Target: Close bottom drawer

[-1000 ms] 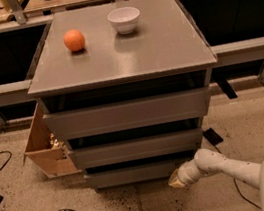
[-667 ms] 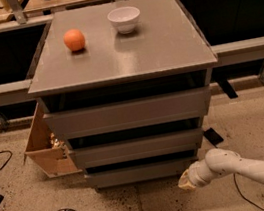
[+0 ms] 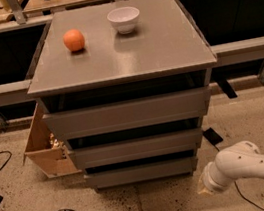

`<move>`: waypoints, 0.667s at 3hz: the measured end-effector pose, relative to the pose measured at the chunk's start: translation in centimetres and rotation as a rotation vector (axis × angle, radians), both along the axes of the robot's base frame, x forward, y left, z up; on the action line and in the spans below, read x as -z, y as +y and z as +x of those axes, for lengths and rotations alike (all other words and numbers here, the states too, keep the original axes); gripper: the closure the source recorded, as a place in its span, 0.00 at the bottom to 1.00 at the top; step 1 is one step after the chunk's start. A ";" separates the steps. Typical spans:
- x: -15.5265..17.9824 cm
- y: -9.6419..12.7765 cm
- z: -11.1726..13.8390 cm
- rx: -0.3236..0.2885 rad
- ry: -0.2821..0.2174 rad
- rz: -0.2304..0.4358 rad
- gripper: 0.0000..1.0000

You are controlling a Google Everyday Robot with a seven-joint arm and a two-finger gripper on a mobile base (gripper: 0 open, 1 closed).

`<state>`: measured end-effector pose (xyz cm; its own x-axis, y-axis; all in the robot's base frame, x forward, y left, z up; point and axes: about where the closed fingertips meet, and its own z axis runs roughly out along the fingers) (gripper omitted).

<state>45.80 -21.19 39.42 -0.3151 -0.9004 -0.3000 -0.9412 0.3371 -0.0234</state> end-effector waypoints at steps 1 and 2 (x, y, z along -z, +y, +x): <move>-5.0 -0.5 -6.8 0.077 0.065 -0.066 1.00; -9.8 -0.2 -13.8 0.190 0.054 -0.100 1.00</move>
Offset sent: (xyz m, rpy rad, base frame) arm -0.2462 -0.0510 0.2804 -0.3219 -0.2160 -0.3479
